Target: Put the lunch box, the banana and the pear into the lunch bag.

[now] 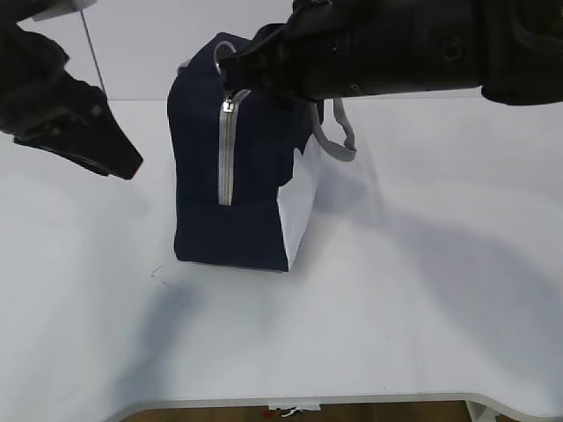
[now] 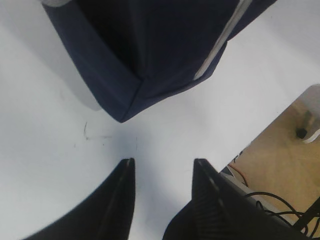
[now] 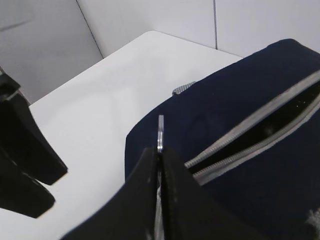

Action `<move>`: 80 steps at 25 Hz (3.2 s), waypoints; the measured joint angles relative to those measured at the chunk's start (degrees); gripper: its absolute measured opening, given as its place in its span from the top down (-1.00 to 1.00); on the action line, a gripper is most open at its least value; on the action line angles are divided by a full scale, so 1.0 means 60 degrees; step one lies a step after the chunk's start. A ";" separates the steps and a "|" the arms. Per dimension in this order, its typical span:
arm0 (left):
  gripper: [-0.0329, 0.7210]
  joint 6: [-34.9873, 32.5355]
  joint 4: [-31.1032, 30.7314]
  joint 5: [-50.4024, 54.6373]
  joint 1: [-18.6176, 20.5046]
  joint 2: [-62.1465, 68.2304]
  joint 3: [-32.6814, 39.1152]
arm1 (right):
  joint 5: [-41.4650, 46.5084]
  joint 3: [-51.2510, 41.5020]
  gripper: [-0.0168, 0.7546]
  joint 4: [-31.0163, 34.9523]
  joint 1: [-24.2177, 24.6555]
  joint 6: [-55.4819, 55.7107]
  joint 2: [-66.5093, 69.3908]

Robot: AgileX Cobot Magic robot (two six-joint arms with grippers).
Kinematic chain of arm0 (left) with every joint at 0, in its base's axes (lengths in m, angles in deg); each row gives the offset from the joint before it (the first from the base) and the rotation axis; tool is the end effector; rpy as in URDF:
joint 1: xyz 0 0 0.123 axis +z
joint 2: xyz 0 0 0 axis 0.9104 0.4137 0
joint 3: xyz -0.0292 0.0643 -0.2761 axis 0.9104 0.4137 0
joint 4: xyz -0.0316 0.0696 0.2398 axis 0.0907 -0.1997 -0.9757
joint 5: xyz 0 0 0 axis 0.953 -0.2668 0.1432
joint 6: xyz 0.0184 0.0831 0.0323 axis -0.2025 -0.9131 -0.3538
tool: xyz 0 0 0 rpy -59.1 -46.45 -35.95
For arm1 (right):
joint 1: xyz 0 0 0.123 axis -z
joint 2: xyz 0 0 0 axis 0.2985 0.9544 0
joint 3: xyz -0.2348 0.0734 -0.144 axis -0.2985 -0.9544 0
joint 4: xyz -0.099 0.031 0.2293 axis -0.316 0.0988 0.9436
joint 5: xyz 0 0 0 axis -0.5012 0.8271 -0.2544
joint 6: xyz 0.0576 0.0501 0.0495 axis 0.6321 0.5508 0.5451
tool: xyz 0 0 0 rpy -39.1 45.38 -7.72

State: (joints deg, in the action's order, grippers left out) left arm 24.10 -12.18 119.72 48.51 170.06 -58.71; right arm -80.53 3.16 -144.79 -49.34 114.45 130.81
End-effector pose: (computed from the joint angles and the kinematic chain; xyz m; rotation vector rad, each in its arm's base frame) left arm 0.2825 -0.1262 0.3156 0.7233 2.5881 -0.6247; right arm 0.3129 0.2177 0.3160 -0.5880 1.8620 0.6403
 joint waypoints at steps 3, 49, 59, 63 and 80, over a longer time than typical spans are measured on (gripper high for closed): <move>0.13 -0.0187 0.0016 -0.0575 -0.0391 0.0396 0.0020 | -0.0104 0.0153 0.92 -0.0288 0.0000 0.0309 0.0148; 0.94 -0.2042 -0.0199 -0.1379 -0.0490 0.0796 0.0053 | 0.1288 0.0929 0.92 -0.1735 -0.0025 0.0481 0.0550; 0.94 -0.2042 -0.0396 -0.0864 -0.0490 0.0760 0.0053 | 0.1852 0.2014 0.92 -0.1735 0.0037 0.0481 0.1320; 0.94 -0.2042 -0.0543 -0.0740 -0.0490 0.0760 0.0053 | 0.1941 0.2349 0.92 -0.1735 0.0301 0.0481 0.1626; 0.94 -0.2042 -0.0724 -0.0532 -0.0490 0.0366 0.0053 | 0.2031 0.2774 0.92 -0.1717 0.1496 0.0481 0.2703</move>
State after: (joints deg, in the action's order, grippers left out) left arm 11.84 -16.53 116.53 45.57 172.26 -58.39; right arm -68.34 19.80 -155.09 -40.36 117.34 147.03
